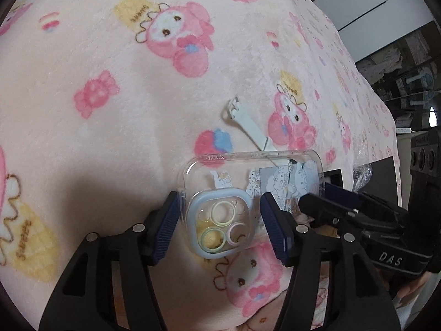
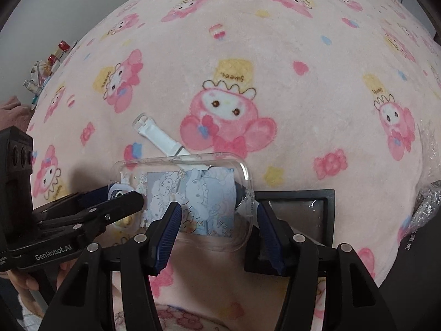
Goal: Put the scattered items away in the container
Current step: 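Carry the clear phone case with the left gripper over the black box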
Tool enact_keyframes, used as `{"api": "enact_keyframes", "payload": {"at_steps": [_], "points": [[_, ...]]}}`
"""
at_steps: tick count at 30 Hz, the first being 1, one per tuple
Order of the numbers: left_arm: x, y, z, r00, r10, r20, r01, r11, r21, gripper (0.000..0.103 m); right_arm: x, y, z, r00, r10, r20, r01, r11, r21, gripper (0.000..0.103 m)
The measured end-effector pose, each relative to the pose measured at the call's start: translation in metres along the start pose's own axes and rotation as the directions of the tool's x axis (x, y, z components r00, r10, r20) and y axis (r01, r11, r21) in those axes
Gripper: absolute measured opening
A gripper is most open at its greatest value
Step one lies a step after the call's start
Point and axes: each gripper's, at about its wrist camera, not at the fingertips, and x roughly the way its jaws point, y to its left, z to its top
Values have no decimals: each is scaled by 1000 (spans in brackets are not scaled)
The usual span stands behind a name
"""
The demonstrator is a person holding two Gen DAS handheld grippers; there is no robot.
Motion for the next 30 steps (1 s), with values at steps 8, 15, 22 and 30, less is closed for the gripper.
{"api": "enact_keyframes", "payload": {"at_steps": [8,15,22,30], "points": [[-49,-28,-15,999,-27,40,23,996,87,60,-42,3,-16,999,27,47,-29,999,37,54],[-86,-79,-35,994,-89,66,75,977,200,60,-113,-1,-72,988,14,156,-31,994,102,54],[-107,-133,-70,983,-173,65,148,947,286,59,-167,-21,-127,968,9,249,-58,981,186,54],[-112,-208,-111,973,-230,26,198,886,420,59,-225,-58,-187,935,-82,344,-18,960,279,54]]}}
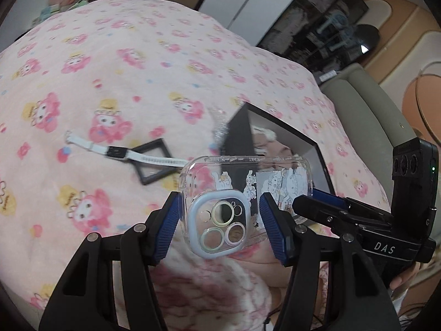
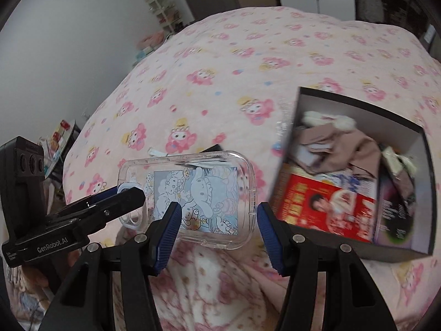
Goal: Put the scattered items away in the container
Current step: 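Carry the clear phone case with the left gripper over the black box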
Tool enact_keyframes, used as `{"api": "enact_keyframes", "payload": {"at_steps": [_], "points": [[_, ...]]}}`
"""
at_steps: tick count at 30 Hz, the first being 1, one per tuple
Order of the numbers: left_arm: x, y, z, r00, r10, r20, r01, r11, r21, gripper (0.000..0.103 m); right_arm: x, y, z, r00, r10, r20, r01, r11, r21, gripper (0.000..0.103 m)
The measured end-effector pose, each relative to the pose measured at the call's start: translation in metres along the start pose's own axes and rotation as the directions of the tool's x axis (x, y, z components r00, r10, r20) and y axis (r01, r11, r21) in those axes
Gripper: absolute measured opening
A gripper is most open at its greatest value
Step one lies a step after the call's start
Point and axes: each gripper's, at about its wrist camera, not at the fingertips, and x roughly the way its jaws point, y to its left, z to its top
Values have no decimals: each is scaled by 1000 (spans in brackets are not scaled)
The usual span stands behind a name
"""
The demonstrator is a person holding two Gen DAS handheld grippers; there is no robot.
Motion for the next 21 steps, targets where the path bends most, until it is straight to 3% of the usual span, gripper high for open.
{"api": "enact_keyframes", "payload": {"at_steps": [12,21], "points": [[57,-100,3,995,-57,-84,68,987,142,59,-57,-94,-29,994,-80,81,66,986,154,54],[120,-150,31,990,-45,-133,72,975,208,59,-64,-159,1,985,-143,92,128,979,157,54]]}}
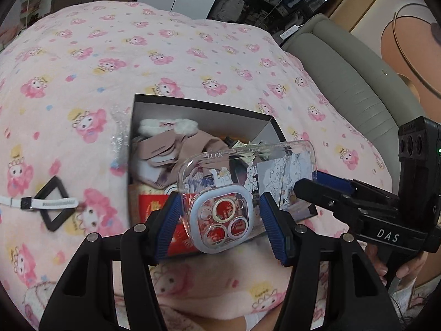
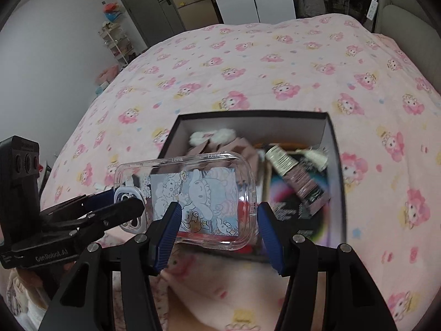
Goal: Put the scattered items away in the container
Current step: 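Carry the clear phone case with the left gripper over the black box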
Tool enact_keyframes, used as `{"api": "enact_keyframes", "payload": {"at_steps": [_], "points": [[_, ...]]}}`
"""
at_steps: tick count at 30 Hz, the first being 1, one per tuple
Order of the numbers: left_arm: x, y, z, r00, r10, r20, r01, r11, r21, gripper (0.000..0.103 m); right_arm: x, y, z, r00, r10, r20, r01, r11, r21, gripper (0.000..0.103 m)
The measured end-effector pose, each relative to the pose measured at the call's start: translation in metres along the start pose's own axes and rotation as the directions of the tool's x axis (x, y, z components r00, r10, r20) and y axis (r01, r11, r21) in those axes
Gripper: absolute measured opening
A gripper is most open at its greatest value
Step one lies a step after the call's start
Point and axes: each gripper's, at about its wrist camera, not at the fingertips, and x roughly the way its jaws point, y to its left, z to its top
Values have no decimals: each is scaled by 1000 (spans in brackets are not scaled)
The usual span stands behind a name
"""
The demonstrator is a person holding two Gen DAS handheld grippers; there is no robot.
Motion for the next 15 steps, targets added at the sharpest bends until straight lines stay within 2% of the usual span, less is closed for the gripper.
{"api": "enact_keyframes", "payload": {"at_steps": [3,8,15], "points": [[20,-1,7,1000,6,-23,-6,1000,-21,59,7,-18,10,1000,3,22,-3,1000,-2,54],[54,-7,9,997,-3,-73,0,999,-33,59,18,-49,8,999,24,23,-25,999,47,54],[100,-15,3,988,10,-154,-15,999,-33,59,34,-76,-2,999,-40,-18,42,995,95,54]]}}
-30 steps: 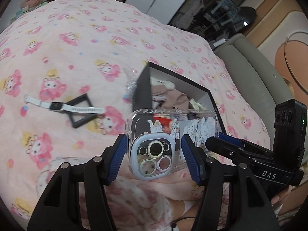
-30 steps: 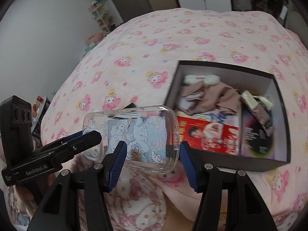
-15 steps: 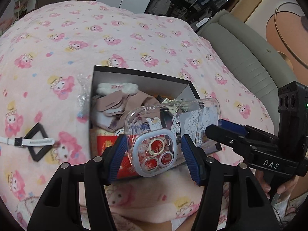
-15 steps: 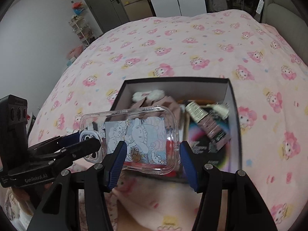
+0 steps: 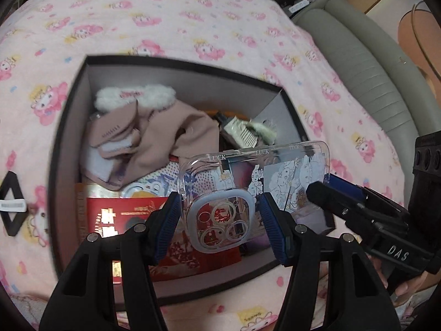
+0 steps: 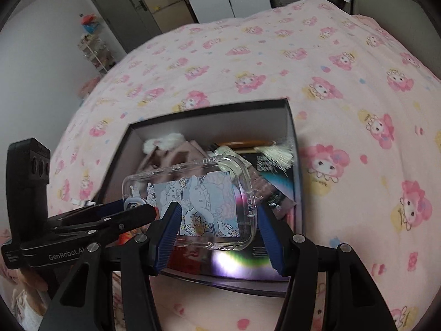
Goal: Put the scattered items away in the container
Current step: 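Lower the phone case onto the red card and open the left gripper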
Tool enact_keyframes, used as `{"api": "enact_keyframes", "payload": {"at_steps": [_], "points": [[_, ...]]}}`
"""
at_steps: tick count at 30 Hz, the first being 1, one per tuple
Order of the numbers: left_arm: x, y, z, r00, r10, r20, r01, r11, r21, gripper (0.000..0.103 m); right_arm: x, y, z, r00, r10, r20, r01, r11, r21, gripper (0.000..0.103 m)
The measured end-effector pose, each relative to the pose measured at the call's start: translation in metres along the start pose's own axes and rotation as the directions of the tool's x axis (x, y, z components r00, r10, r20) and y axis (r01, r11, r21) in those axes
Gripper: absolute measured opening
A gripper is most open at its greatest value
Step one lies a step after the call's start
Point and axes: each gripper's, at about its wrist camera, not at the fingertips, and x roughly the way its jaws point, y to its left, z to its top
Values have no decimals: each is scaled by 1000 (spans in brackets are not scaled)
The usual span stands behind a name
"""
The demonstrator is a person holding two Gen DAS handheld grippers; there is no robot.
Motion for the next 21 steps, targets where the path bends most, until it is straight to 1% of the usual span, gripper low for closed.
{"api": "enact_keyframes", "payload": {"at_steps": [3,7,11,15,16,19,21], "points": [[14,3,-1,1000,2,-30,-3,1000,-14,59,15,-6,-3,998,-33,-53,33,999,4,54],[25,9,-2,998,2,-66,-4,1000,-23,60,27,-8,-4,994,-57,-95,57,998,-3,54],[35,13,-1,994,8,-111,-10,1000,-20,60,36,-1,-6,988,-106,-114,100,993,-62,54],[44,13,-4,988,25,-155,-26,1000,-7,60,50,0,-9,975,-142,-168,128,988,-91,54],[46,12,-4,986,27,-163,-28,1000,-5,62,54,-2,-11,971,-147,-189,132,987,-89,54],[52,11,-2,982,31,-185,-35,999,-14,62,57,0,-14,963,-184,-199,162,979,-123,54],[52,9,-1,980,41,-195,-42,999,-3,62,57,0,-15,960,-194,-201,169,977,-132,54]]}}
